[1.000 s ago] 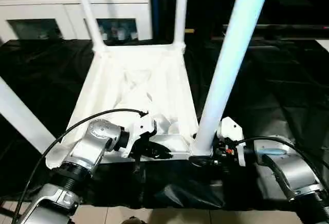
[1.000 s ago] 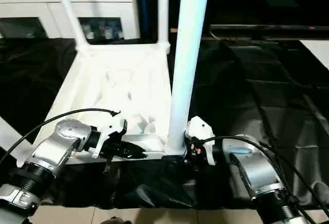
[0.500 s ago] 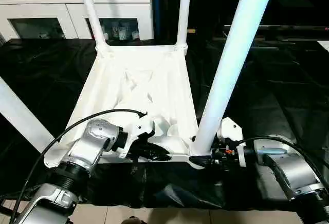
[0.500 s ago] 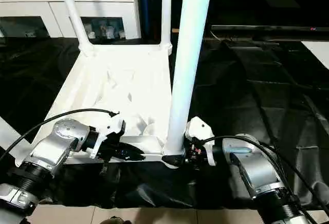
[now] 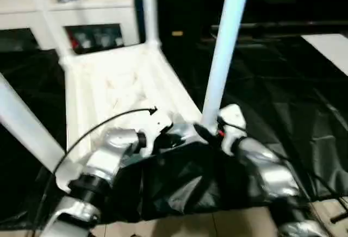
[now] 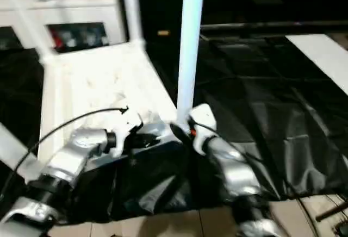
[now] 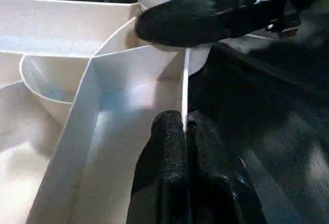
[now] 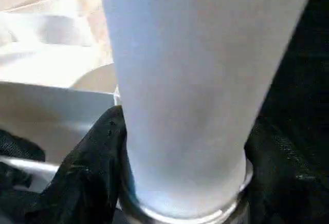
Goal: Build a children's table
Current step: Rotate leg to tighten
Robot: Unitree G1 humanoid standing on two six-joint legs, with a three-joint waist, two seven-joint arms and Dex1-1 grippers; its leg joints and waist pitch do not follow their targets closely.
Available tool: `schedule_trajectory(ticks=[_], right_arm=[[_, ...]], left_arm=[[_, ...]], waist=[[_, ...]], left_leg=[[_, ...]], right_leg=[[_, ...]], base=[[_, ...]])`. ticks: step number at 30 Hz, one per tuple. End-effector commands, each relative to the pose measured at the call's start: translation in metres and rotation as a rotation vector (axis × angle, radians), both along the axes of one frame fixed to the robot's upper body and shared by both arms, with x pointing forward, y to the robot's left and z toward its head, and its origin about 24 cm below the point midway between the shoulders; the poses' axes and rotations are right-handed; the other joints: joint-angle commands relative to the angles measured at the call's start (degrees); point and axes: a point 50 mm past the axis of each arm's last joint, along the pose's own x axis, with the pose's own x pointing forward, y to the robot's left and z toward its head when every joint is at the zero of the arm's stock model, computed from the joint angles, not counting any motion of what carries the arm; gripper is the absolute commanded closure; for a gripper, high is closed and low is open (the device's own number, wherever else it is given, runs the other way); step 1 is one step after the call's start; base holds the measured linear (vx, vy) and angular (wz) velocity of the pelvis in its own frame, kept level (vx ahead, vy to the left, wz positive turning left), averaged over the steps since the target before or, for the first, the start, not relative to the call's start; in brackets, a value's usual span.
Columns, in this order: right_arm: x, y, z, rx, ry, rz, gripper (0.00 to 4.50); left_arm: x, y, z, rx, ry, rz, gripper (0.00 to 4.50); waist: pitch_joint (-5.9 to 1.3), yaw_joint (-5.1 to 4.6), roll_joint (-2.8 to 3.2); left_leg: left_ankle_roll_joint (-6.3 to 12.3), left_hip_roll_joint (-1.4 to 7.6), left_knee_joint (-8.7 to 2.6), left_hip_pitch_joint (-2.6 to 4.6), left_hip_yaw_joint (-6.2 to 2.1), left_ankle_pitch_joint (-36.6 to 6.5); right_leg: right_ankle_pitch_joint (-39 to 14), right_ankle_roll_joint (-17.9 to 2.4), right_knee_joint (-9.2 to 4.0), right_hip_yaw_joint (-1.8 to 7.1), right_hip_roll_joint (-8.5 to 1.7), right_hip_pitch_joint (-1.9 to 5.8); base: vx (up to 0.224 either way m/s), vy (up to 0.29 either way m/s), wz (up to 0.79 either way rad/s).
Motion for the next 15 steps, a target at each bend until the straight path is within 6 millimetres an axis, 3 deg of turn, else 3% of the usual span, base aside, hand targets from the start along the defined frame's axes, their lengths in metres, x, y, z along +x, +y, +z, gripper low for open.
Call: schedule_trajectory(ticks=[1,2,3,7,11,12,14,15], right_arm=[[-0.013,0.053,-0.005,0.049,0.041,0.214,1.77],[-0.014,0.052,-0.005,0.06,0.045,0.216,1.22],[-0.014,0.051,-0.005,0.068,0.05,0.214,1.08],[-0.017,0.037,-0.002,0.051,0.035,0.269,0.84],[-0.02,0.015,0.002,-0.013,0.009,0.344,0.72],[-0.023,0.008,0.003,-0.021,0.004,0.384,0.72],[-0.026,-0.003,0.005,-0.028,0.012,0.44,0.72],[-0.028,-0.007,0.006,-0.031,0.018,0.46,0.72]], left_arm=[[-0.012,-0.052,0.015,-0.133,-0.038,-0.157,4.5],[-0.012,-0.052,0.015,-0.13,-0.039,-0.156,4.5],[-0.012,-0.052,0.014,-0.128,-0.041,-0.154,4.5],[-0.014,-0.045,0.014,-0.129,-0.038,-0.177,4.5],[-0.015,-0.033,0.015,-0.124,-0.031,-0.226,4.5],[-0.015,-0.029,0.015,-0.122,-0.032,-0.241,4.5],[-0.015,-0.023,0.016,-0.12,-0.023,-0.271,4.5],[-0.015,-0.02,0.016,-0.117,-0.017,-0.286,4.5]], waist=[[-2.44,0.18,-0.61],[-2.46,0.24,-0.58],[-2.42,0.18,-0.55],[-2.44,0.2,-0.19],[-2.64,0.63,-0.14],[-2.74,0.82,-0.41],[-2.92,1.47,-0.61],[-3.09,1.98,-0.51]], left_leg=[[-1.12,2.25,-4.79,0.8,-2.15,-26.1],[-0.79,2.29,-4.87,0.98,-2.06,-25.7],[-0.73,2.3,-4.91,0.95,-2.02,-25.9],[-0.52,2.32,-4.93,1.08,-1.91,-26.3],[0.57,2.34,-4.75,0.84,-1.55,-22.9],[1.28,2.34,-4.58,0.79,-1.39,-21.6],[2.71,2.41,-4.09,1.26,-0.84,-19.4],[3.67,2.39,-3.94,1.07,-0.71,-17.2]], right_leg=[[-32.3,-6.0,-5.7,1.79,-3.51,1.65],[-30.9,-6.3,-5.7,2.01,-3.37,1.36],[-29.7,-6.8,-5.55,2.12,-3.26,1.35],[-27.7,-7.7,-5.38,2.41,-3.17,1.28],[-22.0,-9.7,-4.81,2.65,-3.12,1.67],[-20.4,-10.1,-4.68,2.68,-3.1,1.91],[-17.3,-11.3,-4.51,2.99,-3.02,1.55],[-15.7,-12.1,-4.19,2.97,-3.12,1.9]], base=[[0.0,0.0,0.0],[0.0,0.0,0.0],[0.0,0.0,0.0],[0.0,0.0,0.0],[0.0,0.0,0.0],[0.0,0.0,0.0],[0.0,0.0,0.0],[0.0,0.0,0.0]])
